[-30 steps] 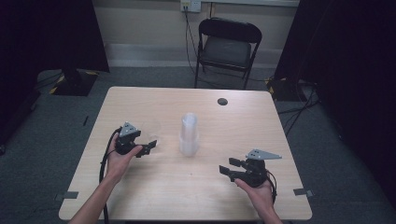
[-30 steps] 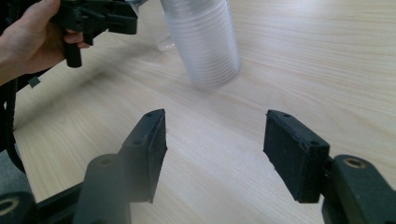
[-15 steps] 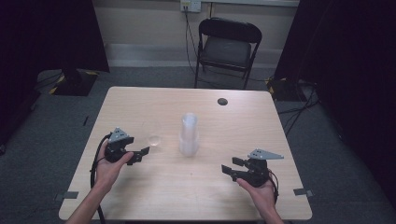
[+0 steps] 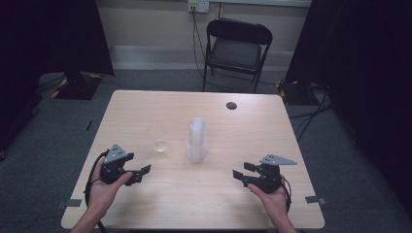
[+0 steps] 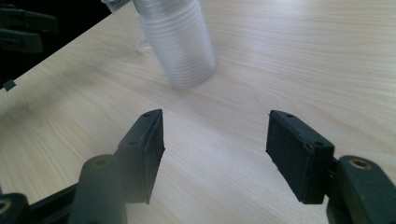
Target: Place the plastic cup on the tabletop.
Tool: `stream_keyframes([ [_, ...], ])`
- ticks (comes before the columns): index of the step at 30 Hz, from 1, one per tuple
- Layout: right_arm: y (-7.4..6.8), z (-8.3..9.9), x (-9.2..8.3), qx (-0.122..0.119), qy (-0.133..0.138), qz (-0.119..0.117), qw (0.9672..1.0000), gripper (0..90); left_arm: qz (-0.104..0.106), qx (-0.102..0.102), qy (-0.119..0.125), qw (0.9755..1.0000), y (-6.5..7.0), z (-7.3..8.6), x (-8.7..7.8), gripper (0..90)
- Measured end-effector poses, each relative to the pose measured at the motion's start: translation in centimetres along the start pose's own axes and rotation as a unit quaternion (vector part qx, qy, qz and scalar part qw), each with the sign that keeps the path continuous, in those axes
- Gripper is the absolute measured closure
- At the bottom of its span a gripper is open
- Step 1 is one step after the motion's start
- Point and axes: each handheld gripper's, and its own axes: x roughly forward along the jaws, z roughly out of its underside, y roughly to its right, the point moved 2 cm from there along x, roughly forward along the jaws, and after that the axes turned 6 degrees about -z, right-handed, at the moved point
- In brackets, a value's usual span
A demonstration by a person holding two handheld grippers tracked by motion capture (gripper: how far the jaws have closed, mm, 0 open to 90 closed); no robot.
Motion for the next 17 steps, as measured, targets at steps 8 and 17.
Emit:
stream_keyframes([
  [8, 0.2, 0.3, -0.1, 0.003, -0.001, 0.008, 1.0, 36.8, 0.0, 0.0, -0.007, 1.0, 1.6, 2.0, -0.9, 17.3],
  [17, 0.3, 0.8, 0.1, -0.018, -0.012, 0.023, 0.9995, 33.6, -0.006, -0.023, -0.02, 0.9995, 1.7, 4.1, -0.7, 17.2],
])
